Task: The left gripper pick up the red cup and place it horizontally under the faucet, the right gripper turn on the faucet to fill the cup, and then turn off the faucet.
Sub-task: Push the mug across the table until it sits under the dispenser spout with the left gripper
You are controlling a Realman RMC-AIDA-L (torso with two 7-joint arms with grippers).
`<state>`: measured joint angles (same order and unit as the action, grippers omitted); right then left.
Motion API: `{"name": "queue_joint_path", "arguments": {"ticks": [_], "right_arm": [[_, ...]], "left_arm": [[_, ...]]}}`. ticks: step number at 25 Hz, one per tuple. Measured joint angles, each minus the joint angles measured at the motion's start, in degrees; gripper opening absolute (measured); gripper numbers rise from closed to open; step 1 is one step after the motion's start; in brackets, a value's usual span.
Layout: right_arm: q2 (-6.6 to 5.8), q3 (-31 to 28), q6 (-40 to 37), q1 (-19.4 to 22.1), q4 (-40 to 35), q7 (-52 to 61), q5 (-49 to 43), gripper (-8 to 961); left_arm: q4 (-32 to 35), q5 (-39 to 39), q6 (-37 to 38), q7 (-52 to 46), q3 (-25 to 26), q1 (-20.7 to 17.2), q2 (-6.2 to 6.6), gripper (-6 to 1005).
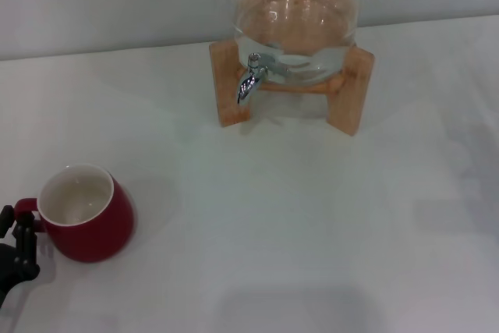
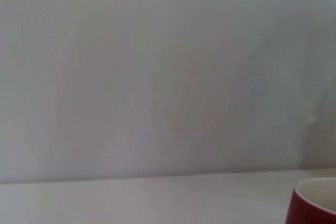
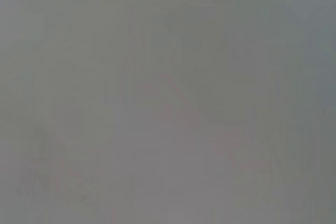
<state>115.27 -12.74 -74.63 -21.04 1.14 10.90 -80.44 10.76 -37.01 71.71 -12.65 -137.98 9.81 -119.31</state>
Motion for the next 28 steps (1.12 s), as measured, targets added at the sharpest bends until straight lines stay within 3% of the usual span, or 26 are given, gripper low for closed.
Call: {"name": "queue_joint_path", "arguments": {"ticks": [10,28], "right_arm": [[0.05,0.00,0.02,0.04,0.01,0.00,0.12,658],[0.05,-0.28,0.22,-0.30,0.00,0.00,0.29,658]], "left_arm": [[-0.64,0.00,-0.42,-0.19,0.00,0.95,-0.06,159],[-0.65,0.38,-2.80,-0.71,-0.24,3.67,0.11,149]]}}
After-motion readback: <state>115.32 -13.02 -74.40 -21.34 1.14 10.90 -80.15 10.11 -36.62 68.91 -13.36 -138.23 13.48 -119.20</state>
